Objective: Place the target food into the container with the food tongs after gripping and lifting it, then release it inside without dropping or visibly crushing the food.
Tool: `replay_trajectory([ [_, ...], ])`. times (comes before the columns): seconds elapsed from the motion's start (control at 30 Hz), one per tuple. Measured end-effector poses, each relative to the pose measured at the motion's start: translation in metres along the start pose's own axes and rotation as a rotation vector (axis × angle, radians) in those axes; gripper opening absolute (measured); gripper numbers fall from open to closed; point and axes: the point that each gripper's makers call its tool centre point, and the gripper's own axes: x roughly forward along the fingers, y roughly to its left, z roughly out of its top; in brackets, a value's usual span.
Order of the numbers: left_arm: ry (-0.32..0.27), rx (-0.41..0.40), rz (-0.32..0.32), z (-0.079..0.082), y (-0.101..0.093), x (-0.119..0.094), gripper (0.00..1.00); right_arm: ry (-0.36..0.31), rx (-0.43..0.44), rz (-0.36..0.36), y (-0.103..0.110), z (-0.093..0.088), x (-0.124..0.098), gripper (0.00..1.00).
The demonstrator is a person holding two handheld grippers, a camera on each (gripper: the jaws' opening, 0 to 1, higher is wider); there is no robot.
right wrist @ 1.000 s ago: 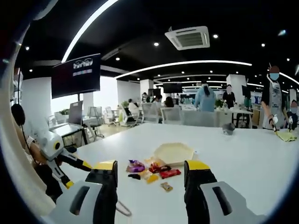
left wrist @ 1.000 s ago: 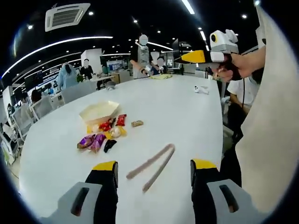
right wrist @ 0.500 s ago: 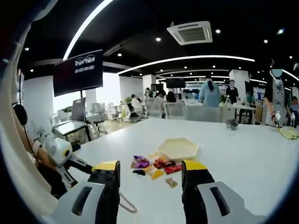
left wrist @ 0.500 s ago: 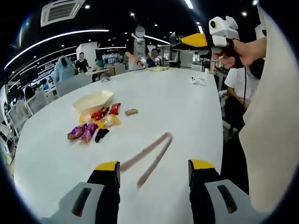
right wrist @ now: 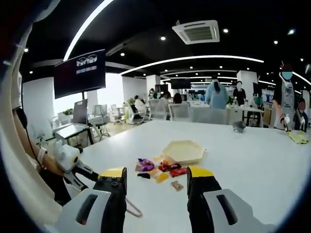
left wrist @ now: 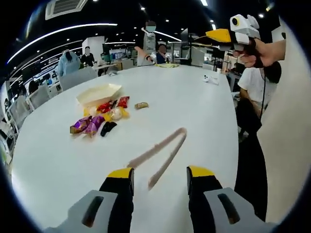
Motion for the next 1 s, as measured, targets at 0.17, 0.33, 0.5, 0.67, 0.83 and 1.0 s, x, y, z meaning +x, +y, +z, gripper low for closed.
replay_trajectory([
  [0.17, 0.01, 0.004, -0.006, -0.001, -0.004, 0.002, 0.39, 0.004, 0.0, -0.002, 0.0, -0.001, -0.001, 0.49],
  [0.33, 0.027, -0.006, 0.003, -0.002, -0.002, 0.008, 0.35, 0.012, -0.005, -0.006, -0.002, 0.0, -0.004, 0.47],
  [0.5, 0.034, -0.006, -0.007, -0.004, -0.003, 0.01, 0.33, 0.02, -0.007, -0.02, -0.006, -0.001, -0.008, 0.47],
  [0.67, 0.047, -0.009, -0.006, -0.008, -0.002, 0.012, 0.31, 0.027, -0.008, -0.025, -0.007, -0.001, -0.01, 0.46],
  [0.83, 0.068, 0.0, 0.004, -0.014, 0.002, 0.012, 0.29, 0.036, -0.004, -0.021, -0.005, -0.003, -0.008, 0.44],
  [1.0, 0.085, 0.015, 0.008, -0.019, 0.006, 0.013, 0.25, 0.042, -0.004, -0.025, -0.006, -0.004, -0.008, 0.43],
])
